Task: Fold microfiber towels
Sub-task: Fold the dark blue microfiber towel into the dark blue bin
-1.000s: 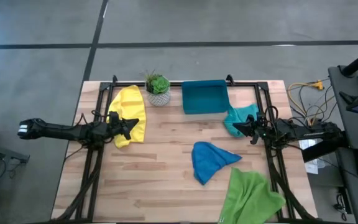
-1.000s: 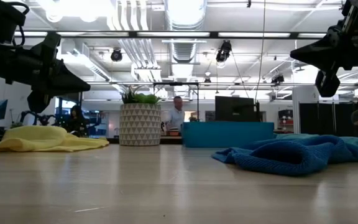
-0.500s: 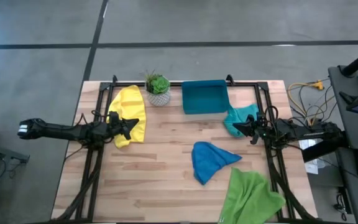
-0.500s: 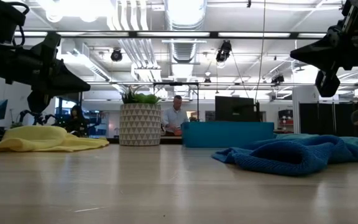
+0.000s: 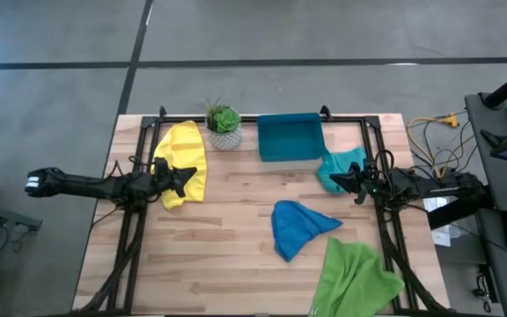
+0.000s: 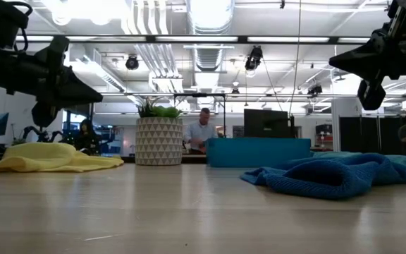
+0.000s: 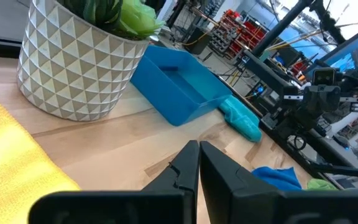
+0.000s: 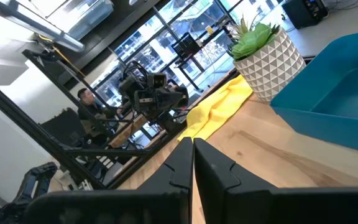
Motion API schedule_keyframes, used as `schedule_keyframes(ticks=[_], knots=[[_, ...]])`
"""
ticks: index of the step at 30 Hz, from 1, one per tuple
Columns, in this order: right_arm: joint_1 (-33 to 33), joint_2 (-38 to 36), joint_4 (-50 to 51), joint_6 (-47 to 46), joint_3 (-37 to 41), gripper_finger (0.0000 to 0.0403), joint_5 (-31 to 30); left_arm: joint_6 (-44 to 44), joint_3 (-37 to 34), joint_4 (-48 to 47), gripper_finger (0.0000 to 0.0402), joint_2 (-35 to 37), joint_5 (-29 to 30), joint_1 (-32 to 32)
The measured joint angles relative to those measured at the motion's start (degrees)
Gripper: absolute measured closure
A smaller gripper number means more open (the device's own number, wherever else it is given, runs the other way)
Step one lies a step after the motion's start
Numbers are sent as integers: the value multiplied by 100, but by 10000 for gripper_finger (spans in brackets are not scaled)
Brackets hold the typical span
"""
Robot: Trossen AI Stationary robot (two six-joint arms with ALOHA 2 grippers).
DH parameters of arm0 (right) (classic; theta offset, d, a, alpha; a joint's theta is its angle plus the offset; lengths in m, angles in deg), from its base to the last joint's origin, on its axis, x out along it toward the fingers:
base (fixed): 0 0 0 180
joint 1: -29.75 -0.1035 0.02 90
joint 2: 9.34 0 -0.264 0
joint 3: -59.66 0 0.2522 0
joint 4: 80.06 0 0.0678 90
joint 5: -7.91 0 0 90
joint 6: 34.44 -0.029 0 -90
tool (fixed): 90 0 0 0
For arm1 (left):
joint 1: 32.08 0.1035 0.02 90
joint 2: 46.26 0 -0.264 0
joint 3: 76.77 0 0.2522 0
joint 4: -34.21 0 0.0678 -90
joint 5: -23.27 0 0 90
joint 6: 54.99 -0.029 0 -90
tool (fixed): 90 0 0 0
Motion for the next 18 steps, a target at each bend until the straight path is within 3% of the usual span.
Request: schedule_keyframes(ticks=[7, 13, 18], knots=[[-1, 0, 0, 0, 1, 394, 0, 29, 0, 1175, 402, 2, 109, 2], [0, -1, -1, -1, 1, 394, -1, -14, 0, 3422, 402, -12, 126, 2], [-1, 1, 0, -1, 1, 394, 0, -1481, -2, 5068, 402, -15, 260, 0]])
